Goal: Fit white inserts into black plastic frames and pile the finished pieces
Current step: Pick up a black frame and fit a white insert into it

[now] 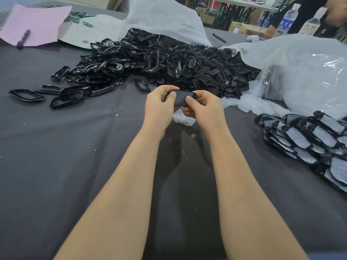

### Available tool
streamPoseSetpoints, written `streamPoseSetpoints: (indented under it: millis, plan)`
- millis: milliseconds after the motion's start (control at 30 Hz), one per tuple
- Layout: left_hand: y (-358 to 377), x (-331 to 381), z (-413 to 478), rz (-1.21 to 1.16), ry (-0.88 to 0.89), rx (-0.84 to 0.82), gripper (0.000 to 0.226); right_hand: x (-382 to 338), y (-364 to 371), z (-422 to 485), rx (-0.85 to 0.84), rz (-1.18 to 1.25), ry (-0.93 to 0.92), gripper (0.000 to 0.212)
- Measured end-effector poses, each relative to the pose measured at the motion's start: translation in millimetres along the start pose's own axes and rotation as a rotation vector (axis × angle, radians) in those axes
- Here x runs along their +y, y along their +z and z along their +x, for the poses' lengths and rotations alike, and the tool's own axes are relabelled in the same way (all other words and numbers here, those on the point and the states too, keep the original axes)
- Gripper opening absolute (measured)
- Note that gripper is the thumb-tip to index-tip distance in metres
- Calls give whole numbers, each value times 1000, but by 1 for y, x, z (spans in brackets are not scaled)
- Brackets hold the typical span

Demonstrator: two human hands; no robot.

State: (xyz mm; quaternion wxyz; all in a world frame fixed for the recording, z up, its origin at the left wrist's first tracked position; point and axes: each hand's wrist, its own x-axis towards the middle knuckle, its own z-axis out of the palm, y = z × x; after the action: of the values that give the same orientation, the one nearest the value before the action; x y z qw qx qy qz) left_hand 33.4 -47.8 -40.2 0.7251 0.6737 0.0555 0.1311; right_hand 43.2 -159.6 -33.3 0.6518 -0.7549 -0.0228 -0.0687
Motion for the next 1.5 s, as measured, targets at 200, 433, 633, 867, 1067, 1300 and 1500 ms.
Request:
streamPoseSetpoints:
  millis: [200, 433, 633, 867, 1067, 1300, 1500]
  plan:
    - [0, 1, -2, 160, 66, 21, 19, 4, 2, 2, 49, -30, 22, 7]
    - [1, 2, -4, 194, 60, 21, 16, 3, 1, 5, 84, -136, -15, 10]
    - [1, 3, -5, 247, 20, -61, 25, 5, -3, 5, 107, -76, 5, 22]
    - [2, 1, -6, 348, 30, -39, 27, 5, 1, 4, 68, -183, 6, 8]
    - [1, 2, -5, 306, 18, -33, 28, 5, 5, 2, 51, -193, 7, 10]
    - [2, 1, -5, 188, -41, -27, 27, 5, 3, 3, 115, -165, 5, 10]
    - [1, -1, -3, 155, -65, 5, 27, 3, 5, 0, 47, -233, -17, 24]
